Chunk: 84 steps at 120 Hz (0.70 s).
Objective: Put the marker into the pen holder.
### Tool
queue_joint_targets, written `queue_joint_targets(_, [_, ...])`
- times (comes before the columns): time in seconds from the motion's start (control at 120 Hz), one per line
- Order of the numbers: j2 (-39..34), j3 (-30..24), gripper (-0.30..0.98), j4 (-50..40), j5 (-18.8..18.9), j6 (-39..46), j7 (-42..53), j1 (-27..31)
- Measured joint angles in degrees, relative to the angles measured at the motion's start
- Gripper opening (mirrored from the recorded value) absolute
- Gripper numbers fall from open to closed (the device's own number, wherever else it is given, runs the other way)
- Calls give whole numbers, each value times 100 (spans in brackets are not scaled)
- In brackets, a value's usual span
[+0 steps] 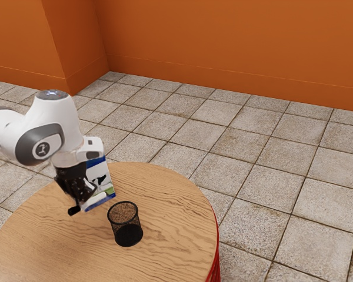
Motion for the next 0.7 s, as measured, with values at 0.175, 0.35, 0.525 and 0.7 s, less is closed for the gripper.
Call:
queue_joint_targets(0.175, [5, -387, -10, 584, -209, -1089, -49, -45])
queue_joint_targets(0.35, [41, -781, -10, 1201, -590, -2231, -137, -50])
queue_joint_targets(0.525, [280, -960, -10, 1526, -1003, -3223, -257, -85])
queue_joint_targets(0.7, [783, -1108, -10, 2043, -1161, -3706, -344, -115])
